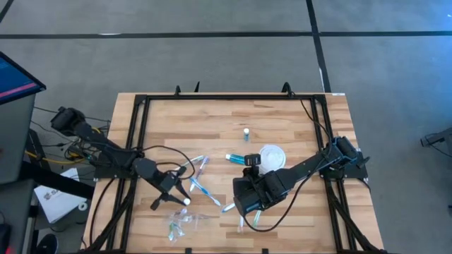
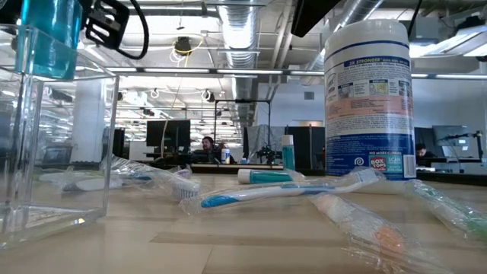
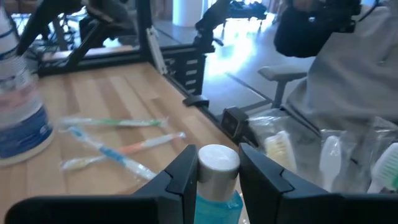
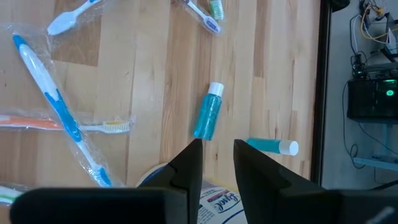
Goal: Pick & Place toothbrushing station
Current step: Put the top left blue mouthwash into the transparent organizer
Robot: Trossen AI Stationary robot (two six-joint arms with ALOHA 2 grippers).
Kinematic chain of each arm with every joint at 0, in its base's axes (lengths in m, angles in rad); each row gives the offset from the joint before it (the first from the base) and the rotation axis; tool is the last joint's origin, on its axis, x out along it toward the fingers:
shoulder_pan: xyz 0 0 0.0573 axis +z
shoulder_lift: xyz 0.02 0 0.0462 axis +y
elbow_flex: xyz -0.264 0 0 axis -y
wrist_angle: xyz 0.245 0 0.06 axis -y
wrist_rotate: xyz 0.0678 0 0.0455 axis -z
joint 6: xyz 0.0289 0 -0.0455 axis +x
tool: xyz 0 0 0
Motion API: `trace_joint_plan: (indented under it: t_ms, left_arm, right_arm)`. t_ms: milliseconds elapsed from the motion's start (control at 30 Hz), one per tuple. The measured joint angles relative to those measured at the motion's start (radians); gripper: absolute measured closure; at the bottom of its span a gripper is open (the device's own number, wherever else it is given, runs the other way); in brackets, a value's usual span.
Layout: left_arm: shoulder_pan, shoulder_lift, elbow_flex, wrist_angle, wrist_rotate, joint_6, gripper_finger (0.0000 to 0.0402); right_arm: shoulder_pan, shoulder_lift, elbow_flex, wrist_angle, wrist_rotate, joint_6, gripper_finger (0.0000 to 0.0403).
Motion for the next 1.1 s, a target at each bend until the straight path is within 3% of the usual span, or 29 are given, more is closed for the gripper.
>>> trace_joint_plan:
  t_ms: [367,533,1100]
  left_arm:
    - [-0.017,0.133,0.000,0.137,0.001,0.004,0.0315]
    - [-0.021,0.178,0.000,0.195,0.049,-0.007,0.0315]
    - [-0.108,0.187,0.000,0.273,0.053,0.004,0.0315]
  right_arm:
    - [0.000,0.000,0.000,0.011,0.000,0.000,0.0321]
    - [0.000,0.000,0.000,0.014,0.000,0.000,0.0321]
    - [-0.002,0.000,0.000,0.018,0.000,-0.001,0.0321]
